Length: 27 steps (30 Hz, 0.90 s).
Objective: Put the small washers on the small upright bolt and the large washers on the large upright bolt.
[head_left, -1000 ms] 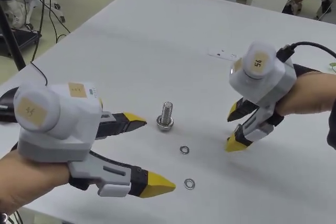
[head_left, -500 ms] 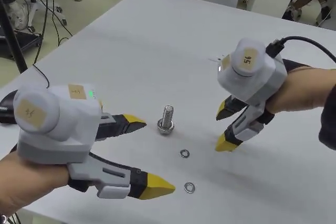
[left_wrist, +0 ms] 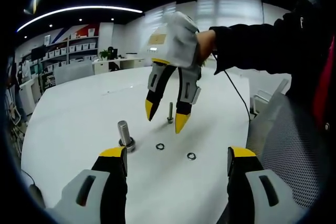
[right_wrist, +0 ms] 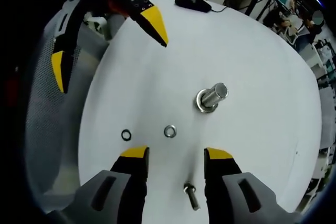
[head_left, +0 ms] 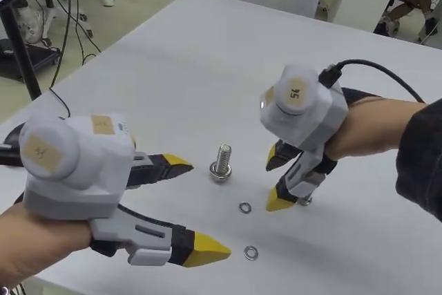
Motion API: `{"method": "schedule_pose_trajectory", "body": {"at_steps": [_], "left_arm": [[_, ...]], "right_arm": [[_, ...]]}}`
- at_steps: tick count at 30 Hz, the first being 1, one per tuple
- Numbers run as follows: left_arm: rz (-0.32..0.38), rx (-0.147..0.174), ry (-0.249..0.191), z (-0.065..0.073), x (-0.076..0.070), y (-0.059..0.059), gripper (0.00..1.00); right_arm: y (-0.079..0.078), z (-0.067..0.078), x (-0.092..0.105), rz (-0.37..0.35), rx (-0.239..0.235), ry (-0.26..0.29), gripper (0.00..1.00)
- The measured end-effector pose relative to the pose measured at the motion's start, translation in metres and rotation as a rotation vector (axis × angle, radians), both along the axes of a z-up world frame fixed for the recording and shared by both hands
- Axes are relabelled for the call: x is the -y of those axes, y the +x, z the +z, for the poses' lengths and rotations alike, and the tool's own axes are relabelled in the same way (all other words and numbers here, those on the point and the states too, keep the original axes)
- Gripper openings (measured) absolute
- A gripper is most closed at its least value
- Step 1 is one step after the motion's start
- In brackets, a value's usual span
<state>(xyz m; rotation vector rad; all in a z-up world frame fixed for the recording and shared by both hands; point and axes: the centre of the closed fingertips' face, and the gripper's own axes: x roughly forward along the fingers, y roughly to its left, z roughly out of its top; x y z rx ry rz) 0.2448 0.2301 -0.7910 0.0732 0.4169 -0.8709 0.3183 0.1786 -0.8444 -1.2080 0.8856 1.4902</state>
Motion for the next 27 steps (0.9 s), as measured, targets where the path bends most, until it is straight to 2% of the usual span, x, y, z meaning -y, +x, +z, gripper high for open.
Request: {"method": "schedule_pose_trajectory", "body": {"at_steps": [13,27], "left_arm": [[0.02,0.008,-0.004,0.0,-0.005,-0.003,0.78],[0.036,0.01,-0.004,0.0,-0.009,-0.01,0.78]], "right_arm": [[-0.009,-0.019,-0.013,0.028,-0.03,-0.031,0.4],[-0.013,-0.034,-0.014,0.022,-0.036,-0.058,0.36]]}}
